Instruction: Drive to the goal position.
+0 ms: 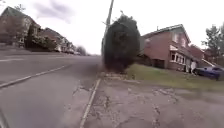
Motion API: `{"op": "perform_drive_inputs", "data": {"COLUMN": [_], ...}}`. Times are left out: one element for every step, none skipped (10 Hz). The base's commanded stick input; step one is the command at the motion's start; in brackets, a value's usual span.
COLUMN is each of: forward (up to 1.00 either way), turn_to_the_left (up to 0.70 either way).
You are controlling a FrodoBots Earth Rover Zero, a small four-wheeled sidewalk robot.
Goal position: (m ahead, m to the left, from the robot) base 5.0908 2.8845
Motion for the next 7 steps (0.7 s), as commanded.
{"op": "perform_drive_inputs", "data": {"forward": [0.99, 0.99, 0.99, 0.99, 0.99, 0.99, 0.98], "turn_to_the_left": [0.40, 0.40, 0.40, 0.40, 0.40, 0.40, 0.39]}}
